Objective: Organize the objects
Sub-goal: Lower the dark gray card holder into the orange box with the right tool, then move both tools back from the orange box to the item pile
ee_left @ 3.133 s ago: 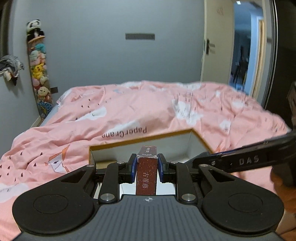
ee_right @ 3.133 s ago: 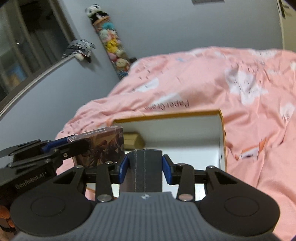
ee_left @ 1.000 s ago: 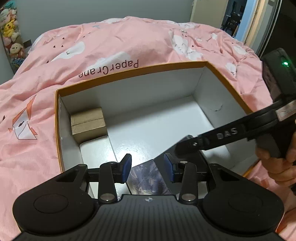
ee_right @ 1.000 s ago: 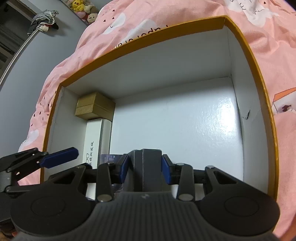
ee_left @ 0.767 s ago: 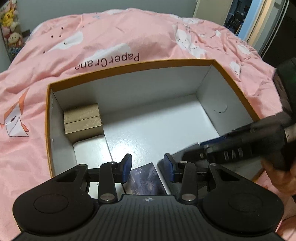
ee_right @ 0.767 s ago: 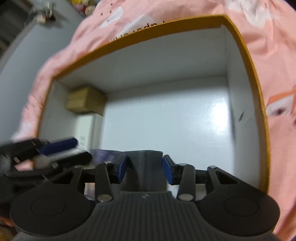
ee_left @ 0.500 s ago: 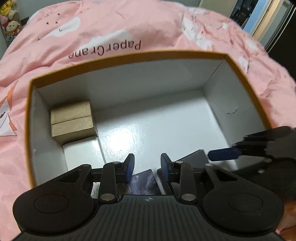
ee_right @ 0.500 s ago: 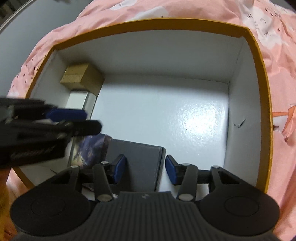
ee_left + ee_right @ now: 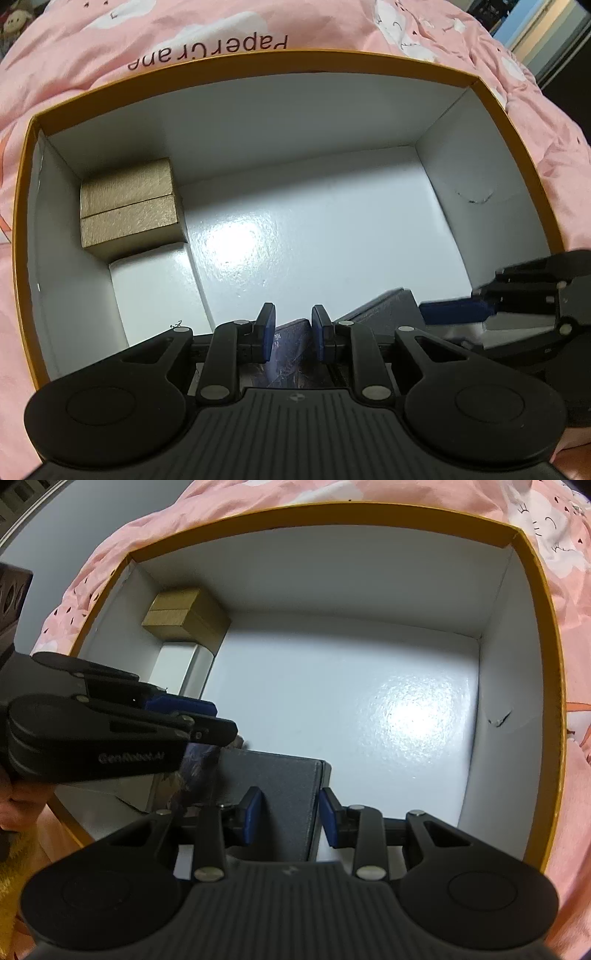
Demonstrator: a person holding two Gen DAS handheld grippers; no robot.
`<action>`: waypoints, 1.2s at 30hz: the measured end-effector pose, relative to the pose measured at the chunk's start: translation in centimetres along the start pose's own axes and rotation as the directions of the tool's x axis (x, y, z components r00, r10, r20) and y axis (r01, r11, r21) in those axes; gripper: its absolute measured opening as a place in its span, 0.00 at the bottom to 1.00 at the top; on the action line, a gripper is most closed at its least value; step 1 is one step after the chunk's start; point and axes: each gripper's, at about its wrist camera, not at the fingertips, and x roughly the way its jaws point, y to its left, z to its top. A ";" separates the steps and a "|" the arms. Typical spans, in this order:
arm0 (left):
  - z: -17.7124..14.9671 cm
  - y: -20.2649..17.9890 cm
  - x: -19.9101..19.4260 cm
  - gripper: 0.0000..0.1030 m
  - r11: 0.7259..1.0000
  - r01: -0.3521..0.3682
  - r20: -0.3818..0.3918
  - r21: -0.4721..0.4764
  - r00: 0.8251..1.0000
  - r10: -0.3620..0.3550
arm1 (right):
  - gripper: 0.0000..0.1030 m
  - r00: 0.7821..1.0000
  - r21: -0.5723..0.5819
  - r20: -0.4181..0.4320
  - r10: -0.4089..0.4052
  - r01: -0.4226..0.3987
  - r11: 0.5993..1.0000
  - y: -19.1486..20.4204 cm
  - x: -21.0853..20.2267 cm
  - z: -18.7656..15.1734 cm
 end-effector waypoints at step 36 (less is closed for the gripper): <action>-19.8 -3.4 -16.7 0.37 0.843 -0.528 0.628 0.100 0.691 0.357 | 0.58 0.835 -0.066 0.477 -0.275 0.346 0.936 6.9 -10.9 -12.1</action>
